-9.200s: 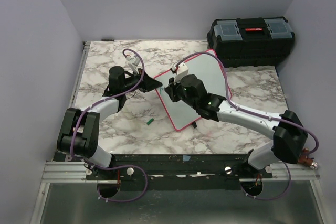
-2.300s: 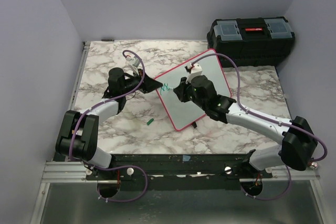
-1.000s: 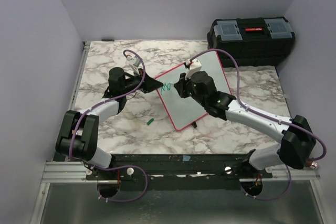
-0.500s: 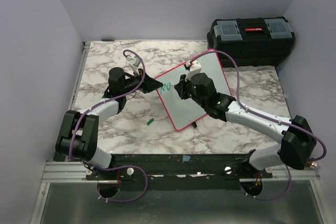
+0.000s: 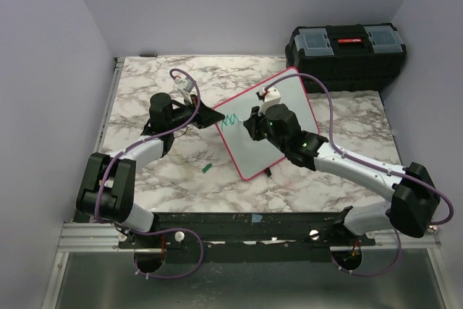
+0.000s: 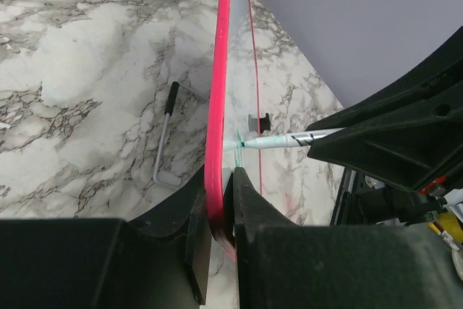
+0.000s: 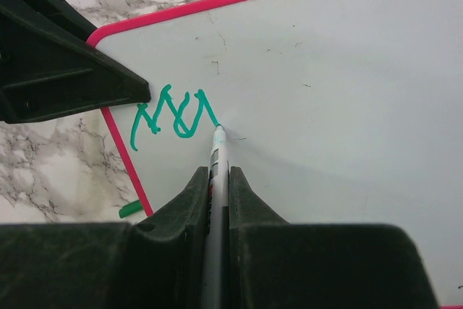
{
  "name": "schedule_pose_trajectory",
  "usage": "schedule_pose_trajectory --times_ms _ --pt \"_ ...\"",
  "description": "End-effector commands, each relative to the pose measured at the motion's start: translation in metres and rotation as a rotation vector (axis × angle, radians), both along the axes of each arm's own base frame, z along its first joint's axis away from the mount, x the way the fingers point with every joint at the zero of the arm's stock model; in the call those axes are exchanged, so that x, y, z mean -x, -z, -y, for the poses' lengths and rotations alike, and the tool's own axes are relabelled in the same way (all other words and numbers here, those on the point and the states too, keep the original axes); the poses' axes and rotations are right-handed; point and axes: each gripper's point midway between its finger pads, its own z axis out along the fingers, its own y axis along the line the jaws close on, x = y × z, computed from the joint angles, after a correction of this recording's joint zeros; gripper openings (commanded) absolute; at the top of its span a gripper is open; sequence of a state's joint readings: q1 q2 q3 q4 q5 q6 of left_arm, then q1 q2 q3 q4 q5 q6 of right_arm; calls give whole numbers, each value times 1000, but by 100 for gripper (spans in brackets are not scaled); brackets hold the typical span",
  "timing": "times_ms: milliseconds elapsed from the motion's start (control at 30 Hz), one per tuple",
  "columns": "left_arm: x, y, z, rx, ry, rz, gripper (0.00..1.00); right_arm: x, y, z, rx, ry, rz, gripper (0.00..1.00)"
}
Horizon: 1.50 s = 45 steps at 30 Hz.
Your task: Write a sentence on the whiteboard
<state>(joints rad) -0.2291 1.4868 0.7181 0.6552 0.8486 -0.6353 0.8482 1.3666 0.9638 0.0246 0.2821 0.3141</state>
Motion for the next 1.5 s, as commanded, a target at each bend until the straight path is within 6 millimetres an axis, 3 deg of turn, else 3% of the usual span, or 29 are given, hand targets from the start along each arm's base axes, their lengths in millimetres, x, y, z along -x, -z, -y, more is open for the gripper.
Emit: schedule_pose_trajectory --times_ms 0,533,733,900,1133,1467 --pt "4 -19 3 -29 43 158 0 -6 -1 13 21 58 6 1" --pt "3 -18 3 -33 43 157 0 -36 -28 0 35 111 75 1" --pt "2 -18 3 -40 42 155 0 -31 -46 2 -2 104 96 1" --pt "-1 -16 4 -45 44 149 0 -20 -64 16 -40 114 126 1" --pt "-7 -11 4 -58 38 136 0 -12 -50 35 -41 131 111 1" --pt "-12 -8 3 -75 24 121 0 -19 -30 29 -68 88 64 1"
